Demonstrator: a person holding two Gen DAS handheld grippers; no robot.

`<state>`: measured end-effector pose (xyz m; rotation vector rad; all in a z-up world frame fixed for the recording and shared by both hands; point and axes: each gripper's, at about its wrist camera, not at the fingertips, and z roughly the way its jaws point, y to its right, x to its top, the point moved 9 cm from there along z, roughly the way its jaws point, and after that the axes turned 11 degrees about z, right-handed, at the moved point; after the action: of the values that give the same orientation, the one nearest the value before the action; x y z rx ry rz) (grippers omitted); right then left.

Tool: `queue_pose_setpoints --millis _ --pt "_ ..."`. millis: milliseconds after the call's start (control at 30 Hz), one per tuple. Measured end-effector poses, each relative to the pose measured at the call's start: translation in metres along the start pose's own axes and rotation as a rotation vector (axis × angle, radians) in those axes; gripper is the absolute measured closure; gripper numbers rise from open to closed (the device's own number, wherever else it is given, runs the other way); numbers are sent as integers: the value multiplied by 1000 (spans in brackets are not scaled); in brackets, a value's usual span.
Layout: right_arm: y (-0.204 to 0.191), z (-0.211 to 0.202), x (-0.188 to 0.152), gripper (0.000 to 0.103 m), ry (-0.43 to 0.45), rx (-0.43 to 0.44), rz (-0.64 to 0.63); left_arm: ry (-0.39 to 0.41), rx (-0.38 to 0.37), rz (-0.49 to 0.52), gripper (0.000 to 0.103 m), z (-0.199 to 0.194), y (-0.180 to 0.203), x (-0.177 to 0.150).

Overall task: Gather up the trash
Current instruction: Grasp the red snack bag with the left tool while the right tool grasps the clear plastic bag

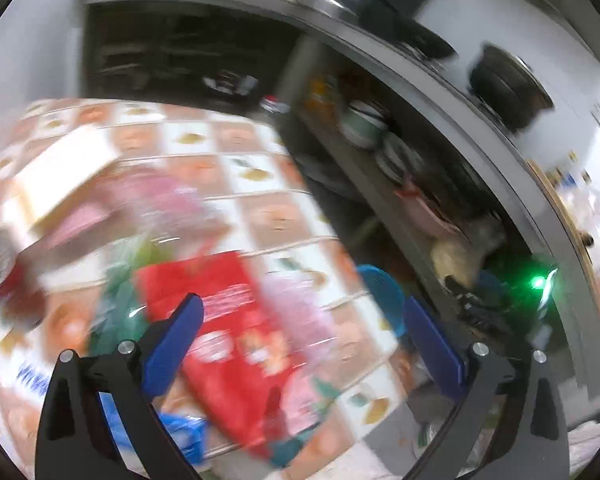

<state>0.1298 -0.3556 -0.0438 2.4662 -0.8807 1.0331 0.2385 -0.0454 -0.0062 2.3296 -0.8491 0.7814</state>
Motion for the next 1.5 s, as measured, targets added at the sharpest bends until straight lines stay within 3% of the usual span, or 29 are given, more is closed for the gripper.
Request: queue_pose_setpoints --millis 100,233,367,467,700,833,1100,1500 --pt "-45 -16 11 7 48 117 -89 90 104 3 5 -28 -29 -19" --pt "-99 -27 2 7 27 384 -123 161 207 18 5 -46 -55 -41" --pt "-148 -13 -24 7 -143 487 -179 160 217 62 5 -47 -57 -61" --pt "-172 1 -40 8 -251 536 -171 155 161 105 5 -36 -45 -68" --pt "-191 21 -60 15 -396 519 -123 111 9 28 7 -8 -28 -76" --pt "-192 29 -67 18 -439 498 -123 76 -57 -50 16 5 -28 -82" --pt "-195 35 -76 21 -478 499 -124 -24 -57 -128 27 24 -30 -94" --pt "-196 47 -86 38 -527 527 -72 -137 -27 -230 47 52 -44 -104"
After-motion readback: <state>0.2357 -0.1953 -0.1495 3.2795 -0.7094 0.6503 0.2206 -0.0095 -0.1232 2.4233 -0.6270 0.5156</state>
